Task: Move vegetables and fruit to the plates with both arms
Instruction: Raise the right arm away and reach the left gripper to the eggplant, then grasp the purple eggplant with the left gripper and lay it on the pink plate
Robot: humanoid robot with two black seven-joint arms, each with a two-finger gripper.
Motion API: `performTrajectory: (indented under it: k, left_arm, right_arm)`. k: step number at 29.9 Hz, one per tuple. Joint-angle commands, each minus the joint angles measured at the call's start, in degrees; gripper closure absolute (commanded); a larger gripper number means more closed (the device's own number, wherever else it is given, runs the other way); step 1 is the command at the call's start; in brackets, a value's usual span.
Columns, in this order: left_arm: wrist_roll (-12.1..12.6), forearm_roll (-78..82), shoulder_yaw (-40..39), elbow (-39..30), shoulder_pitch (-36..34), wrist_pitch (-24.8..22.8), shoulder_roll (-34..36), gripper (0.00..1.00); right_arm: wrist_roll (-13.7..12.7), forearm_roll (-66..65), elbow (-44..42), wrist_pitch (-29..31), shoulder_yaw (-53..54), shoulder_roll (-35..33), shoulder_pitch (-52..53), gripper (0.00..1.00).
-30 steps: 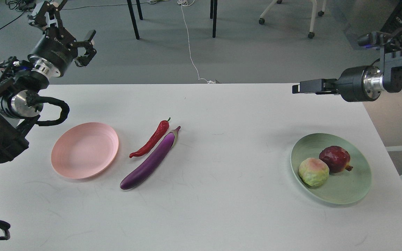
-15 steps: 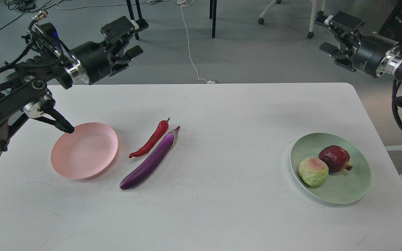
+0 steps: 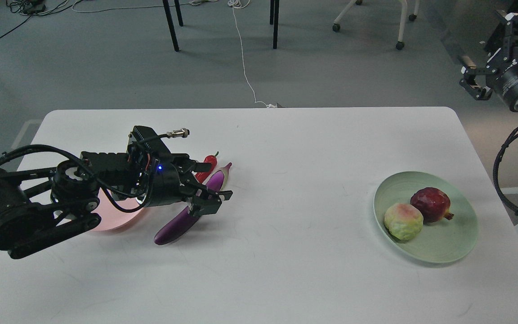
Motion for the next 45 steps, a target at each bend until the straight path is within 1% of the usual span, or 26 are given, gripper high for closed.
performTrajectory:
  k: [1,3,6,7,9,15,19,23,26,28,33,37,39,41,45]
  left_arm:
    - [0.1,1.8,0.7,4.8,1.0,-0.4,-2.1,0.09]
    - [0.2,1.8,0.7,6.5,1.8,-0.4,-2.8,0.09]
    - [0.2,1.9,0.7,7.6,2.6,-0.4,-2.8,0.13]
    - [0.2,1.9,0.7,7.9,2.8,-0.4,-2.8,0.16]
    - [0.2,2.1,0.7,7.9,3.4,-0.3,-3.0,0.26]
    - [0.3,2.3,0.6,8.6,4.0,-0.3,-4.2,0.39]
    - [0.1,2.1,0.7,10.9,4.1,-0.3,-4.7,0.42]
    - [0.0,2.1,0.6,10.8,4.1,-0.4,-4.6,0.58]
    - [0.0,2.0,0.6,10.8,4.0,-0.4,-4.5,0.78]
    - [0.1,2.0,0.6,10.7,3.8,-0.4,-4.3,0.85]
    - [-0.1,1.7,-0.5,9.1,3.5,-0.4,-3.4,0.88]
    - [-0.3,1.0,-1.6,5.7,3.3,-0.2,0.6,0.90]
    - [-0.6,-1.8,-4.6,2.9,3.3,-0.1,2.2,0.91]
    - [-0.6,-5.8,-7.8,0.6,3.3,-0.4,5.5,0.91]
    - [-0.7,-8.5,-8.8,0.4,3.4,-0.4,13.7,0.91]
  right_arm:
    - [0.5,2.3,-0.4,3.0,1.6,0.8,-3.1,0.01]
    - [1.3,2.3,-0.3,4.8,2.7,0.9,-5.1,0.01]
    - [1.6,2.3,-0.3,5.1,3.5,1.2,-6.2,0.01]
    - [1.6,2.3,-0.4,5.2,3.5,1.2,-6.2,0.01]
    - [1.6,2.3,-0.4,5.2,3.5,1.2,-6.2,0.01]
    - [1.6,2.3,-0.4,5.2,3.3,1.2,-6.2,0.01]
    - [1.6,2.3,-0.3,5.2,3.3,1.2,-6.3,0.01]
    - [1.6,2.3,-0.3,5.2,3.3,1.2,-6.4,0.01]
    - [1.6,2.3,-0.3,5.2,3.3,1.2,-7.0,0.01]
    - [1.6,2.3,-0.3,5.1,3.3,1.2,-7.2,0.01]
    - [1.6,2.2,-0.4,5.2,3.4,1.2,-7.8,0.01]
    - [1.6,2.2,-0.5,5.2,3.3,1.0,-7.8,0.01]
    - [1.6,2.2,-0.5,5.2,3.3,1.0,-7.7,0.01]
    - [1.6,2.2,-0.5,5.2,3.4,0.9,-7.7,0.01]
    - [1.6,2.2,-0.5,5.2,3.5,0.5,-7.7,0.01]
